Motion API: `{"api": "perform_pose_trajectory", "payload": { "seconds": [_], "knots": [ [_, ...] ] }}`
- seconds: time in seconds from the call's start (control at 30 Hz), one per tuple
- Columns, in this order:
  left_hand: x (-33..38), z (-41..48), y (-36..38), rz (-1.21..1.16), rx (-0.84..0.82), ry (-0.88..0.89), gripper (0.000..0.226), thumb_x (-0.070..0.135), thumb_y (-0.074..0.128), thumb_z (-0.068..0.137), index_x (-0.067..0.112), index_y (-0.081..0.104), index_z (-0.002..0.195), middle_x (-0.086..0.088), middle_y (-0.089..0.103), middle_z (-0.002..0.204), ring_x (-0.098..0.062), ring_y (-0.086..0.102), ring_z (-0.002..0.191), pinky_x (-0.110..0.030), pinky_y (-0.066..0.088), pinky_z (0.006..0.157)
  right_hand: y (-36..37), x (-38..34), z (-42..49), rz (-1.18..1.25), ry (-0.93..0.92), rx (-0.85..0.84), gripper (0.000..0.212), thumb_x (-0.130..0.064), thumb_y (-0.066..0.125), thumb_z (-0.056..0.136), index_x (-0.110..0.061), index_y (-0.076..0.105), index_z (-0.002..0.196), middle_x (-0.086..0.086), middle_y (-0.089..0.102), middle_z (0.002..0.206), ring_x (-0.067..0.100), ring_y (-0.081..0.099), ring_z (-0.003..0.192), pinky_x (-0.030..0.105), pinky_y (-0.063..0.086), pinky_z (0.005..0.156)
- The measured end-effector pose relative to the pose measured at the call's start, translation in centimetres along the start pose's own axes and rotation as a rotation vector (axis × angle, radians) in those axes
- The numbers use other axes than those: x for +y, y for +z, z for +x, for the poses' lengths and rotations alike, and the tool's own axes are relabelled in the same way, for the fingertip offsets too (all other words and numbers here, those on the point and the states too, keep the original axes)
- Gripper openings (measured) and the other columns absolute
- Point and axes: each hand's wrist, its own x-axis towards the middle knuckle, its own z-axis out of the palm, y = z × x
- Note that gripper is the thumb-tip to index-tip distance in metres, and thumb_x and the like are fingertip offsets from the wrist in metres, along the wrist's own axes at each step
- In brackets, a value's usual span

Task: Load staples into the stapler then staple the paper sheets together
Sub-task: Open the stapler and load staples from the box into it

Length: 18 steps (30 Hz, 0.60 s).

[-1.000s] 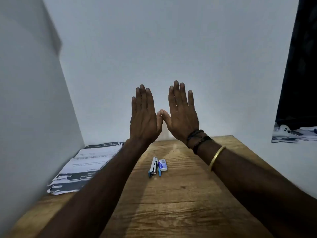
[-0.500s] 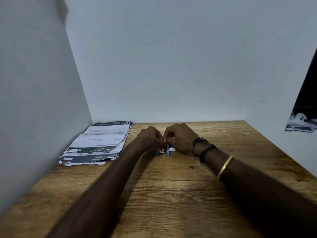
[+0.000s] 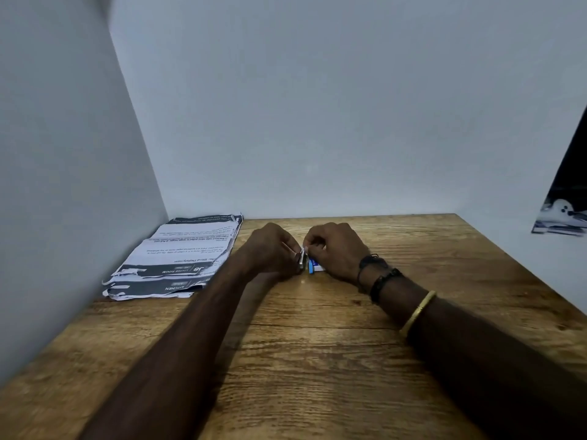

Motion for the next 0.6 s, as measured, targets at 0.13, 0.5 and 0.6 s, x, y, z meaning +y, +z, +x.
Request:
{"api": "perform_pose_trajectory", "payload": {
  "seconds": [0.13,0.5,0.6],
  "knots": [
    [0.1,0.4,-0.9,-0.208,0.169,0.022,0.005,0.001,0.078,0.077,0.0,0.079,0.081,-0.025,0.076,0.082,-0.023,0.069,0.069,-0.049,0.063,0.081,0.0,0.2,0.1,0.035,-0.031,0.067,0.024,-0.01,0.059,0.087,-0.02,0.078,0.098,-0.002,0.078,0.099,0.015,0.067,0.088,0.027,0.05,0.079],
    [1.2,1.2,-0.3,-0.22,0.359,0.119,0.015,0.03,0.075,0.082,0.017,0.081,0.077,-0.006,0.077,0.07,-0.023,0.076,0.075,-0.048,0.063,0.077,0.2,0.1,0.4,0.158,-0.109,0.208,0.016,-0.028,0.068,0.089,-0.023,0.073,0.104,-0.003,0.075,0.085,0.013,0.066,0.079,0.039,0.057,0.073],
    [1.1,1.1,-0.3,-0.226,0.328,0.128,0.021,0.031,0.073,0.084,0.013,0.08,0.074,-0.01,0.076,0.07,-0.026,0.077,0.076,-0.049,0.062,0.079,0.1,0.3,0.5,0.158,-0.123,0.216,0.012,-0.024,0.07,0.089,-0.019,0.074,0.1,0.0,0.075,0.083,0.017,0.067,0.078,0.039,0.055,0.073]
  ]
}}
